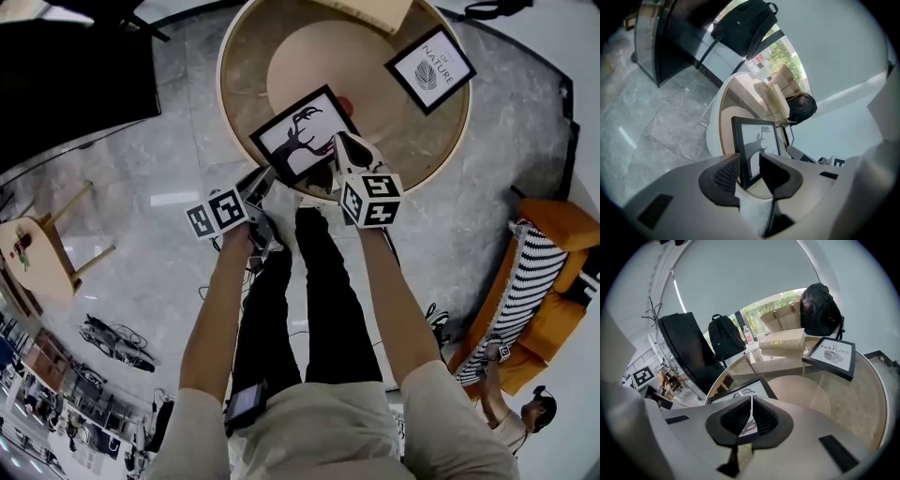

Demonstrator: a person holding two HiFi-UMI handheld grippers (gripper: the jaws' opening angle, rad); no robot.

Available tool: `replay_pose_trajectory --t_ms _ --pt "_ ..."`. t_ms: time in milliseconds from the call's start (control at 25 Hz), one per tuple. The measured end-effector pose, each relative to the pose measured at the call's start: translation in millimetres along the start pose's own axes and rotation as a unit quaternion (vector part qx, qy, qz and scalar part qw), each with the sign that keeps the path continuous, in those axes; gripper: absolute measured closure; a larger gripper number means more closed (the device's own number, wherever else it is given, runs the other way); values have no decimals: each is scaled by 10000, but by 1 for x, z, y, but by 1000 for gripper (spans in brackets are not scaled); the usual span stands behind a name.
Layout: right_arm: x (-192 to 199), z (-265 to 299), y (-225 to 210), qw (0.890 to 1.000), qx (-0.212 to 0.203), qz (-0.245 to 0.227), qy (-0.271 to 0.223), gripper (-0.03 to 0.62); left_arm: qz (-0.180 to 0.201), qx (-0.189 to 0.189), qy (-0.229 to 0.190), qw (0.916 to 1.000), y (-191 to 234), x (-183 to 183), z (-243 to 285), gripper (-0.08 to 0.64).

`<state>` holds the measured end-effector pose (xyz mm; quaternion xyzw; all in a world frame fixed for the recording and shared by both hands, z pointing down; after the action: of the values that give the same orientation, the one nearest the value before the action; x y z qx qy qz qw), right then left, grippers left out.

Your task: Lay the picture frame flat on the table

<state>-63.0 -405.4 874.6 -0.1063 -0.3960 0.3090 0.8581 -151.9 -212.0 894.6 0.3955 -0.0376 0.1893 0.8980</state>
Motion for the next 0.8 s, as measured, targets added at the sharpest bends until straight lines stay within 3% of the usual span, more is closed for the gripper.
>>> replay_pose_trajectory --t_ms 120,240,360,440,520,640,800 --pt "3 -27 18 9999 136 12 -82 557 307 228 -202 9991 -17 -5 -25 425" --pt "1 -63 43 9993 151 -18 -345 557 888 525 -420 9938 -44 -8 -57 425" --pt "0 -97 68 9985 203 46 -512 557 1577 668 -528 9838 -71 -12 -94 425" --pt "-2 -120 84 9980 261 105 -575 557 2137 646 -610 9729 -92 -14 -120 425" --pt "-5 -144 103 9973 309 153 -656 557 2945 557 -668 9517 -115 -13 -148 426" --pt "-11 -183 129 9950 349 334 -874 557 4036 428 -767 9107 -150 -10 -189 426" --pt "-8 -231 164 9923 333 464 -1098 557 5266 99 -748 8467 -176 3 -233 426"
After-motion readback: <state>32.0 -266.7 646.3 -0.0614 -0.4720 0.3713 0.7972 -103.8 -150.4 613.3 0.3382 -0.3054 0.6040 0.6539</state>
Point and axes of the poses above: the fingertips, and each gripper's own axes: z forward along the fingers, y to its left, x out of its underside, the point moved 5 cm from there along -z, backward along the fingers, and after that the axes turned 7 degrees about z, right-handed, at the moved point
